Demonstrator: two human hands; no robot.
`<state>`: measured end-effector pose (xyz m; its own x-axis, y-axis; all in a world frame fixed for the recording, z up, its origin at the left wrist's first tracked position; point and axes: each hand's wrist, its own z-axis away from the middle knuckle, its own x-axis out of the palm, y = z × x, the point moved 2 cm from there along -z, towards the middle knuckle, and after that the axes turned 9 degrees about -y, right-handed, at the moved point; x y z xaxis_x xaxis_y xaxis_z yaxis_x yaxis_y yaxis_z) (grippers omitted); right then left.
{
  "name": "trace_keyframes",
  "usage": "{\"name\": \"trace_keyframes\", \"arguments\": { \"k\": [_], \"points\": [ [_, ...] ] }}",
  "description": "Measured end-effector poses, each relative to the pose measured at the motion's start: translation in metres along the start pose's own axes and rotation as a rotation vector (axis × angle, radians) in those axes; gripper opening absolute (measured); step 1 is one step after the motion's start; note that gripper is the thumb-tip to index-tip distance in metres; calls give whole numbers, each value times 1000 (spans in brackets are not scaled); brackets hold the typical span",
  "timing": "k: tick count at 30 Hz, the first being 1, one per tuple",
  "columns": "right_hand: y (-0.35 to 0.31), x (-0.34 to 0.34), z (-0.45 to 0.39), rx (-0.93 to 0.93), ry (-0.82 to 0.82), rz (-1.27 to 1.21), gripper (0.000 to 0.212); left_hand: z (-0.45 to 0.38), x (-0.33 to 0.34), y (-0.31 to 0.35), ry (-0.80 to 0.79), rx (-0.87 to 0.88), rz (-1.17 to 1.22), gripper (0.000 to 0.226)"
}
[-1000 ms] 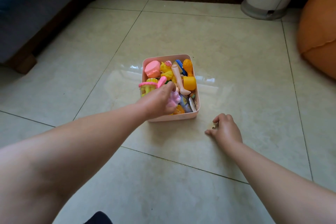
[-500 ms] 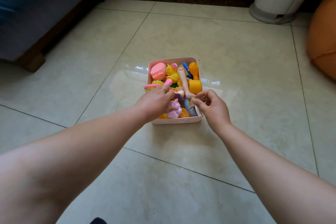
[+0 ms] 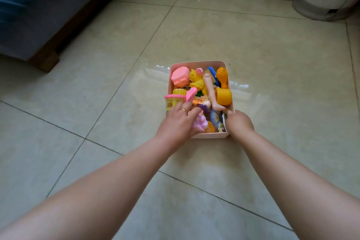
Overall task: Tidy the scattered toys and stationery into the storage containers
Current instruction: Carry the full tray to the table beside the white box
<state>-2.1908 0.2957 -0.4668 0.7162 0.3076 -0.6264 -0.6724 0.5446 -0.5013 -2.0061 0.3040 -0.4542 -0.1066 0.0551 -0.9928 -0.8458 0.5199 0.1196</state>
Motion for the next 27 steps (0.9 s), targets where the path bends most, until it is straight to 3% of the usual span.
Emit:
{"name": "trace_keyframes", "arguments": {
  "k": [7, 14, 17, 20, 23, 27],
  "points": [
    [21, 21, 18, -81, 106, -169, 36, 42, 0, 22, 218, -626, 452, 55],
    [46, 48, 114, 13, 57, -242, 28, 106, -43, 43, 398, -711, 468, 46],
    [46, 53, 144, 2, 48, -311, 25, 127, -52, 31, 454, -872, 525, 47],
    [41, 29, 219, 80, 42, -317, 24, 168, -96, 44, 296, -1079, 816, 46],
    [35, 10, 273, 92, 41, -294, 26, 190, -133, 60, 36, -1265, 1254, 54],
    [7, -21, 329, 67, 90, -308, 41, 201, -196, 69, -168, -1253, 1608, 62]
  ]
}}
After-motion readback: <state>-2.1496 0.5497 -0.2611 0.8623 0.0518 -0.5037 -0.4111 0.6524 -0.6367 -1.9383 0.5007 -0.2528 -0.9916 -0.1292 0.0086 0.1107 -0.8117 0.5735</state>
